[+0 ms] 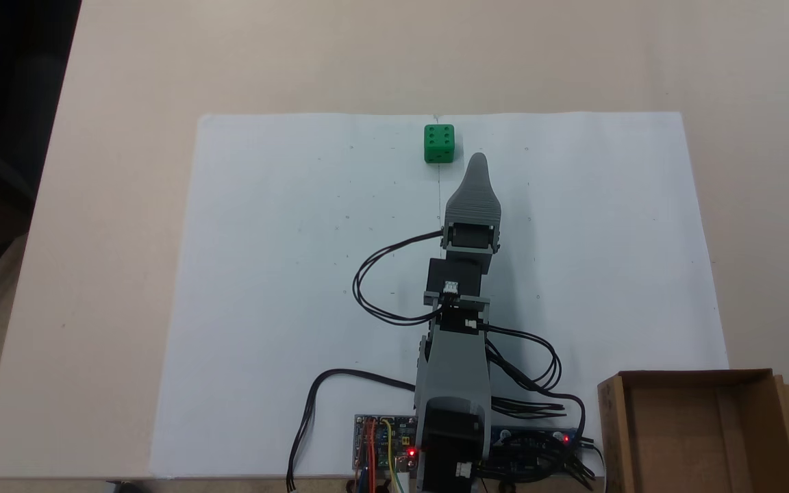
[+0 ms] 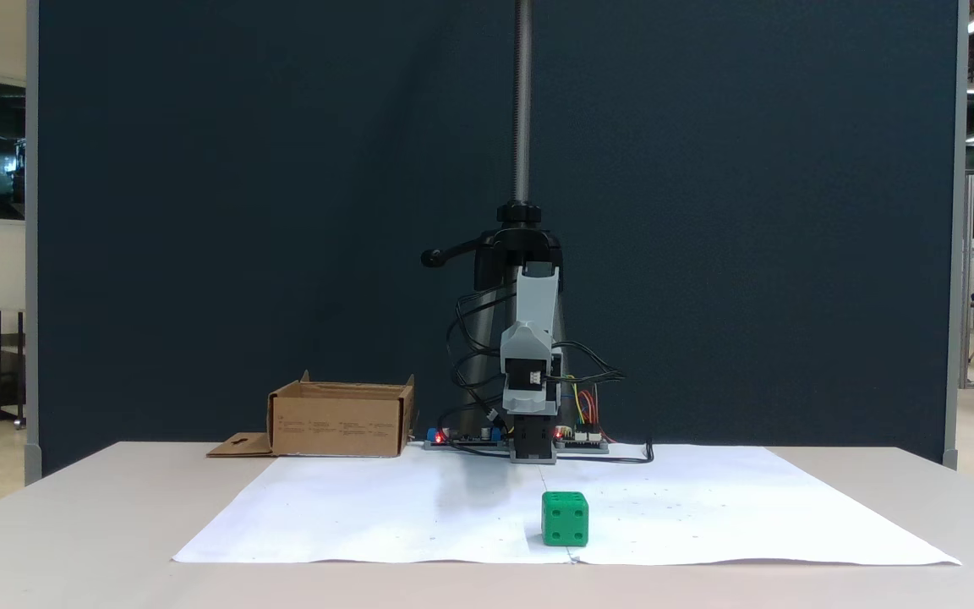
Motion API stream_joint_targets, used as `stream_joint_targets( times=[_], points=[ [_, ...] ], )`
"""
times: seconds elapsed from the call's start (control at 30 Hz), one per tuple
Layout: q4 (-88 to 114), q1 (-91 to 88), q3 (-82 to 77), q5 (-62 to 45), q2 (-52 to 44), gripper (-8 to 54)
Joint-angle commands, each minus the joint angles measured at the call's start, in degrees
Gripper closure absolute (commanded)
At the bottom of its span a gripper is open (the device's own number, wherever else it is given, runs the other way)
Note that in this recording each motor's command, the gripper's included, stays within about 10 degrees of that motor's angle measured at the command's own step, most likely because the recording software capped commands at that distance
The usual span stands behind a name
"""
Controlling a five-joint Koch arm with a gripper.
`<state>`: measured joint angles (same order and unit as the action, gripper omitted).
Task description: Grasp a green dice and put it in the bin.
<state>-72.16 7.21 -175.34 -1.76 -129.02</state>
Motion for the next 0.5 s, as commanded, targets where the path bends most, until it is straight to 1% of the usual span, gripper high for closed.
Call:
stream_joint_targets(
  times=[0.0,0.47],
  points=[
    [-0.79,-2.37,-3.96,-0.53,-6.33,2.5],
    [-0.79,-2.37,-3.96,-0.53,-6.33,2.1]
  ],
)
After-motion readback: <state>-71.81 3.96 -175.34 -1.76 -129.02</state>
